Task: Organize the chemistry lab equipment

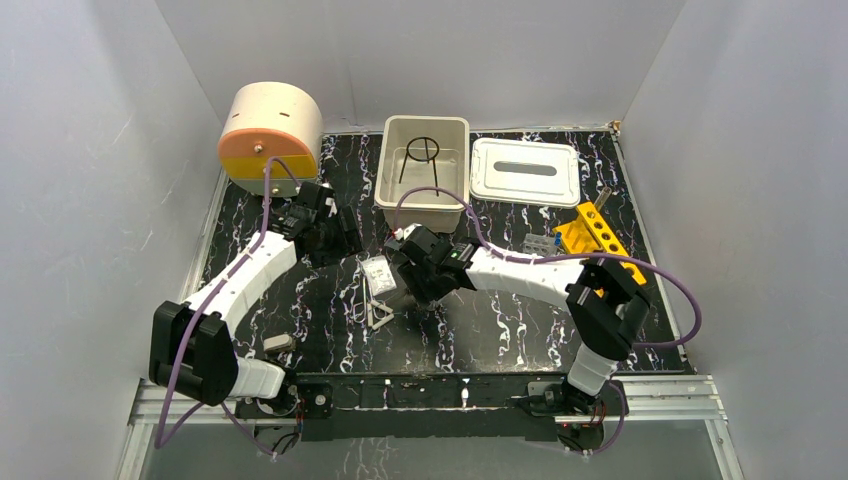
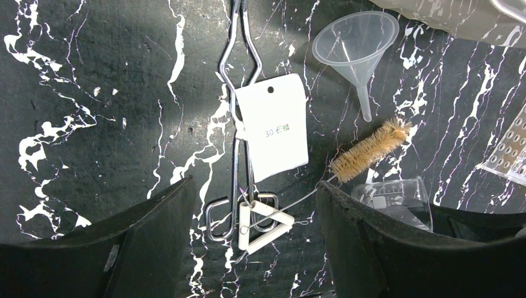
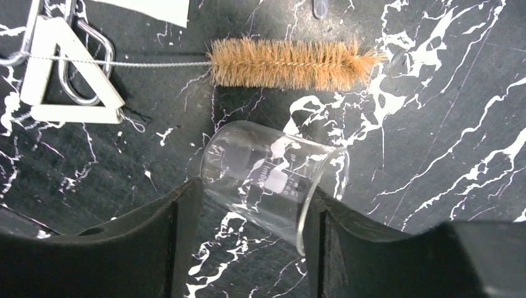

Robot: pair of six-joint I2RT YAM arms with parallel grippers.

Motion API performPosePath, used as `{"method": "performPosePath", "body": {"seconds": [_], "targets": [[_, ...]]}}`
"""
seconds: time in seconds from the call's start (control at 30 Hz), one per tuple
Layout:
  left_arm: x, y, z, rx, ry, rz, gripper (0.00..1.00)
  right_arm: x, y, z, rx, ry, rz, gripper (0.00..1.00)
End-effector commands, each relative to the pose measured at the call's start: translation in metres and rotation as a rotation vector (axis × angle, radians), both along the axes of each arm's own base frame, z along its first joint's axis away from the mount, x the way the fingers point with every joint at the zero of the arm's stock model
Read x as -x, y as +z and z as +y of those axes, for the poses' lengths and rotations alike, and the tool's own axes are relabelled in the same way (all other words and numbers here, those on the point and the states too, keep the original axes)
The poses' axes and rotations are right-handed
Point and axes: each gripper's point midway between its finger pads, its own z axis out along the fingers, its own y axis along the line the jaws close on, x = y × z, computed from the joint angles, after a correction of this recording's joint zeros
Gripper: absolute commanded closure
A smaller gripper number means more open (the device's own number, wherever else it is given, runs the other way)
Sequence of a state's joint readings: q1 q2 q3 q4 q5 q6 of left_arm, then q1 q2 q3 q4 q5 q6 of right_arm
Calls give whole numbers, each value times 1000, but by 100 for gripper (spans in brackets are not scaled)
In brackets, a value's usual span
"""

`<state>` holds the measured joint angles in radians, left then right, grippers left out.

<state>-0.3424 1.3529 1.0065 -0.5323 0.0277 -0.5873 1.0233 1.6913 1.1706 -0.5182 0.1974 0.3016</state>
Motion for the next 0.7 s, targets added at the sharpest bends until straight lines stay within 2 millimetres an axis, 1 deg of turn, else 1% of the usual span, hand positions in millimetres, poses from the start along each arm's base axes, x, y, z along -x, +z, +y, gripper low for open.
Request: {"method": "performPosePath", "body": {"seconds": [0.0,0.17,0.27,0.33,0.5,0.53,0.6,0.67], "targets": [[9,4,5,-9,-3,-5,30,-10,18,12,-69,-27,-59,40],[9,4,4,-4,-3,-4,30,-11,31,16,-111,-26,-76,57],[9,2,3,1,-7,3,30,-11,36,17,-122,-21,-79,67],[8,2,2,3,-8,3,30,-10,38,19,-131,-14,-79,70],[7,3,2,3,-9,-1,30,-10,44,23,-145,-3,-75,89],[7,3,2,3,-10,0,30,-10,47,23,-149,-2,-77,91],[7,4,2,2,-11,-3,30,-11,56,27,-166,3,-87,95],[6,5,3,-3,-7,-8,30,-14,73,31,-196,14,-109,99]]}}
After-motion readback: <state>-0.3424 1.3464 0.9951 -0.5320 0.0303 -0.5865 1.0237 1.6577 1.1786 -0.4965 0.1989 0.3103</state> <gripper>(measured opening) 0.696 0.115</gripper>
